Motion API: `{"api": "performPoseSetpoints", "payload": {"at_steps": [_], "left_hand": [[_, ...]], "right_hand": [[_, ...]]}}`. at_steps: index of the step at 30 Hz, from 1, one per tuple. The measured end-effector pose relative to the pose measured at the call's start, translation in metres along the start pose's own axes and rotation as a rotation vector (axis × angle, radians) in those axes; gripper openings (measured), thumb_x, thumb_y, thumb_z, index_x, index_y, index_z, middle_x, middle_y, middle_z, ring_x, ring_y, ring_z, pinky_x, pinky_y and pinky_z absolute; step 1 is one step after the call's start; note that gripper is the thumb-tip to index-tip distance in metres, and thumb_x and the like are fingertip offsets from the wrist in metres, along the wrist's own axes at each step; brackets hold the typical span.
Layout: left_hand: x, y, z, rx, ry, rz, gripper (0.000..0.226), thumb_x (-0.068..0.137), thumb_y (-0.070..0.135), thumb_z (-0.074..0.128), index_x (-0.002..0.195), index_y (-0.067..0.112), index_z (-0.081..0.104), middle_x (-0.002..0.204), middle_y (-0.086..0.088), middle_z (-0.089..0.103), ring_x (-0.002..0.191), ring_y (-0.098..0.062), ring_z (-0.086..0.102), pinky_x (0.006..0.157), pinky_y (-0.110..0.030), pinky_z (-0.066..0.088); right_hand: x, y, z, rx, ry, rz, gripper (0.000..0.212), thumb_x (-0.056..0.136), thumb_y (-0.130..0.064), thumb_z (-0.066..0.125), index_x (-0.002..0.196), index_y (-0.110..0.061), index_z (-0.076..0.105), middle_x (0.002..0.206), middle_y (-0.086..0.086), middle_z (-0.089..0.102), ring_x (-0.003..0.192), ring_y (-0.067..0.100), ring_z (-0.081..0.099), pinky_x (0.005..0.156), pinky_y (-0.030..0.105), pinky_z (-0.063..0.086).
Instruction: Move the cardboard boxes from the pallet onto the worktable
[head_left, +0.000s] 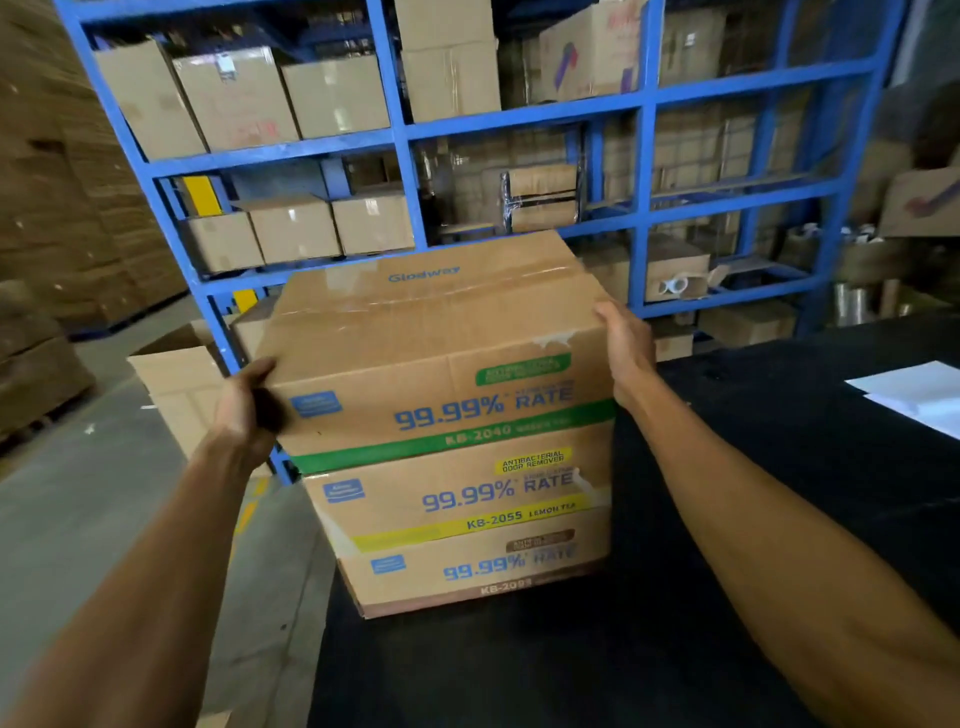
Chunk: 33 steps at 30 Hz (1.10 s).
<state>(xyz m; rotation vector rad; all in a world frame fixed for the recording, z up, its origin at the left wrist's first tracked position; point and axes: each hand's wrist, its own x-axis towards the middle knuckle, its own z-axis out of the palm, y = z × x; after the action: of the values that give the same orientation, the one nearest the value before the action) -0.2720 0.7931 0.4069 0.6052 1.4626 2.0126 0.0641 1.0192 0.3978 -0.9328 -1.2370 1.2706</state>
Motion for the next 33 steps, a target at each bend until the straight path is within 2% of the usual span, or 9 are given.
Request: {"api": "performPoseSetpoints", "payload": {"at_steps": [2, 4, 8, 9, 11, 13, 21, 26, 33], "left_hand": [[0.005, -0.005, 0.002, -0.019, 0.05, 0.016, 0.023, 0.097, 0.031, 0.053, 0.081, 0.024, 0.068, 0.061, 0.012, 0.068, 0.049, -0.004, 0.061, 0.055, -0.017, 0.045], [0.014, -0.013, -0.002, -0.021, 0.091, 0.032, 0.039, 0.095, 0.037, 0.059, 0.059, 0.024, 0.067, 0.053, 0.014, 0.057, 0.043, -0.001, 0.052, 0.052, -0.015, 0.035], [0.001, -0.042, 0.003, 0.106, 0.068, 0.065, 0.057, 0.103, 0.042, 0.046, 0.052, 0.026, 0.067, 0.048, 0.017, 0.052, 0.041, 0.004, 0.047, 0.048, -0.012, 0.038], [-0.001, -0.051, 0.0, 0.126, 0.062, 0.052, 0.051, 0.104, 0.042, 0.045, 0.061, 0.027, 0.067, 0.053, 0.017, 0.057, 0.044, 0.006, 0.05, 0.055, -0.011, 0.042], [-0.008, -0.067, -0.005, 0.162, 0.048, 0.068, 0.025, 0.102, 0.042, 0.05, 0.091, 0.027, 0.066, 0.087, 0.01, 0.067, 0.067, 0.003, 0.059, 0.084, -0.022, 0.045], [-0.007, -0.074, -0.012, 0.201, 0.077, 0.086, 0.026, 0.1, 0.041, 0.055, 0.117, 0.023, 0.063, 0.111, 0.005, 0.067, 0.096, -0.008, 0.061, 0.1, -0.035, 0.044], [-0.017, -0.071, 0.001, 0.176, 0.145, 0.095, 0.05, 0.1, 0.037, 0.056, 0.14, 0.007, 0.052, 0.125, -0.002, 0.063, 0.101, -0.01, 0.059, 0.095, -0.03, 0.044], [-0.019, -0.073, 0.001, 0.162, 0.152, 0.095, 0.045, 0.1, 0.037, 0.056, 0.138, 0.012, 0.054, 0.126, 0.001, 0.064, 0.098, -0.003, 0.06, 0.101, -0.033, 0.045], [-0.025, -0.067, -0.003, 0.222, 0.11, 0.068, 0.05, 0.097, 0.044, 0.059, 0.139, 0.017, 0.054, 0.128, 0.004, 0.065, 0.107, -0.006, 0.061, 0.107, -0.038, 0.046]], "right_hand": [[0.004, 0.009, 0.002, -0.018, 0.004, 0.027, 0.037, 0.093, -0.046, 0.057, 0.121, -0.025, 0.07, 0.114, 0.002, 0.067, 0.103, 0.021, 0.061, 0.07, 0.029, 0.044], [0.006, 0.017, 0.004, -0.037, -0.029, -0.006, 0.043, 0.097, -0.053, 0.051, 0.129, -0.027, 0.065, 0.113, -0.002, 0.064, 0.1, 0.014, 0.06, 0.072, 0.027, 0.044], [-0.001, 0.04, 0.004, -0.098, -0.035, -0.098, 0.047, 0.099, -0.054, 0.047, 0.137, -0.027, 0.056, 0.118, -0.008, 0.063, 0.103, 0.007, 0.058, 0.089, 0.027, 0.048], [-0.004, 0.05, 0.003, -0.128, -0.032, -0.097, 0.052, 0.099, -0.057, 0.046, 0.14, -0.027, 0.053, 0.125, -0.006, 0.062, 0.11, 0.011, 0.058, 0.097, 0.032, 0.047], [-0.014, 0.071, 0.0, -0.19, -0.04, -0.061, 0.061, 0.097, -0.062, 0.043, 0.146, -0.026, 0.044, 0.137, -0.002, 0.057, 0.122, 0.017, 0.054, 0.104, 0.038, 0.043], [-0.02, 0.084, 0.001, -0.213, -0.045, -0.024, 0.065, 0.098, -0.062, 0.04, 0.149, -0.023, 0.037, 0.144, 0.003, 0.053, 0.129, 0.024, 0.051, 0.101, 0.035, 0.04], [-0.015, 0.086, 0.007, -0.24, -0.02, 0.022, 0.066, 0.101, -0.058, 0.034, 0.152, -0.017, 0.027, 0.151, 0.008, 0.046, 0.135, 0.029, 0.045, 0.094, 0.031, 0.034], [-0.014, 0.089, 0.006, -0.242, -0.024, 0.025, 0.064, 0.101, -0.058, 0.035, 0.15, -0.016, 0.029, 0.147, 0.009, 0.048, 0.131, 0.029, 0.049, 0.092, 0.032, 0.037], [-0.021, 0.093, 0.001, -0.332, -0.023, 0.033, 0.063, 0.102, -0.051, 0.04, 0.153, -0.017, 0.025, 0.148, 0.01, 0.047, 0.13, 0.03, 0.051, 0.095, 0.039, 0.044]]}}
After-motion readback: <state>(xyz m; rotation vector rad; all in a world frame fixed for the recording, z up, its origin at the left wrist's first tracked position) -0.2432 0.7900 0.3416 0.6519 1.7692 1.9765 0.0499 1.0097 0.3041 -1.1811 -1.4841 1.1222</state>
